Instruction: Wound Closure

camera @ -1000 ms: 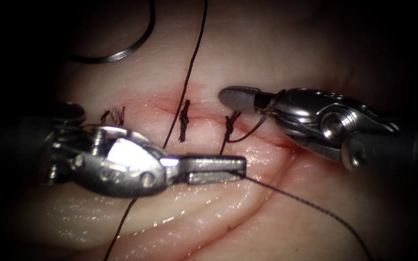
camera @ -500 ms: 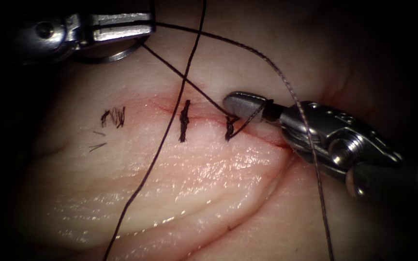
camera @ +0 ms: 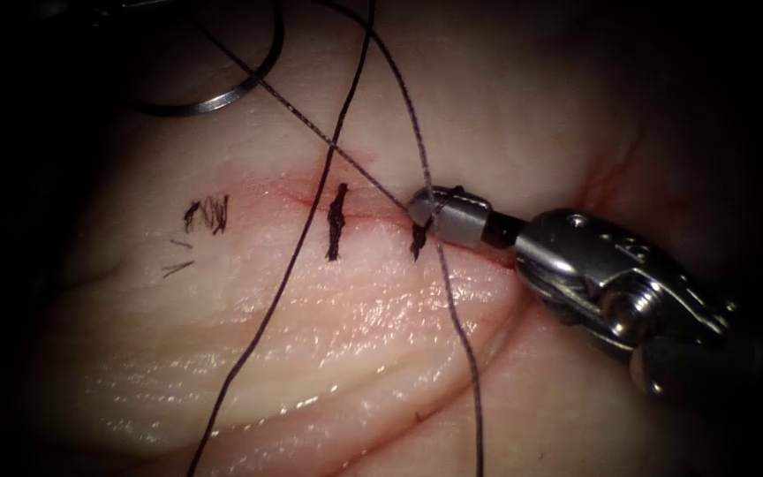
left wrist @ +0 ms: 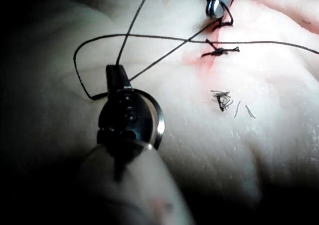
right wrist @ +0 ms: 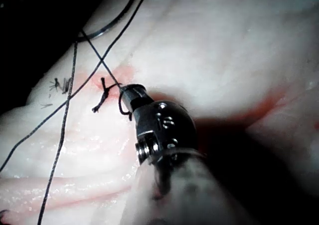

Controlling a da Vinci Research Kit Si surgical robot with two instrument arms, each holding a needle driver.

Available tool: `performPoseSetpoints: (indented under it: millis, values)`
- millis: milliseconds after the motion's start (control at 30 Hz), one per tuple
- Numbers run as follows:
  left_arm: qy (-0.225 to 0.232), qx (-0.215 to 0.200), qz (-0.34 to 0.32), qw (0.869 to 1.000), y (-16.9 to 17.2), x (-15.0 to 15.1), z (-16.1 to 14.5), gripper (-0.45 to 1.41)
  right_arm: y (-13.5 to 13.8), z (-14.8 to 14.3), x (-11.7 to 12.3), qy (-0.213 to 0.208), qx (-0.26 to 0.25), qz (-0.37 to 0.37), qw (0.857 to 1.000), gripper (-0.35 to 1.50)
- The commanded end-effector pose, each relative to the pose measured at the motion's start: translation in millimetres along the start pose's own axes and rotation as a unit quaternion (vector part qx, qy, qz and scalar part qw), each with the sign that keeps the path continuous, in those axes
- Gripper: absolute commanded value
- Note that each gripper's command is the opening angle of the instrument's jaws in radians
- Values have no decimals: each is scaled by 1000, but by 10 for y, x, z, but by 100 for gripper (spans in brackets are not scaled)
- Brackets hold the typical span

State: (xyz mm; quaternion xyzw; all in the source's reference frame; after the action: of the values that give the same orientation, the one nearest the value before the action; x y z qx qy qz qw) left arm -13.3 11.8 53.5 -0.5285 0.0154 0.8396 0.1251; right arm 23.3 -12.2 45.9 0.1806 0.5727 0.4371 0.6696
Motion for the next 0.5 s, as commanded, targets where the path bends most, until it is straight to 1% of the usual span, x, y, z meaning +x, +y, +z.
performPoseSetpoints:
  millis: [33, 167, 200, 233, 267, 300, 433, 467, 500]
  values:
    - [-3, 1, -4, 1000, -4, -6, 10, -45, 0, 5, -6, 2, 1, -18, 1000, -35]
    - [-6, 3, -22, 1000, -17, -24, 20, -45, -2, 1, -12, 11, 3, -60, 998, -35]
    - [-8, 4, -30, 1000, -33, -34, 24, -45, -3, 0, -14, 15, 5, -72, 997, -35]
    - [-8, 4, -30, 1000, -33, -34, 24, -45, -3, 0, -14, 15, 5, -72, 997, -35]
    - [-9, 5, -30, 999, -39, -36, 25, -45, -4, -7, -18, 25, 11, -131, 991, -35]
    - [-11, 5, -31, 999, -45, -36, 24, -45, -5, -8, -20, 29, 18, -155, 987, -35]
    - [-15, 3, -38, 999, -58, -31, 18, -45, -10, -10, -30, 38, 33, -216, 975, -35]
    - [-14, 7, -43, 999, -64, -27, 16, -45, -12, -9, -33, 46, 39, -235, 970, -35]
    - [-15, 8, -45, 999, -67, -25, 16, -45, -13, -9, -35, 52, 41, -242, 968, -35]
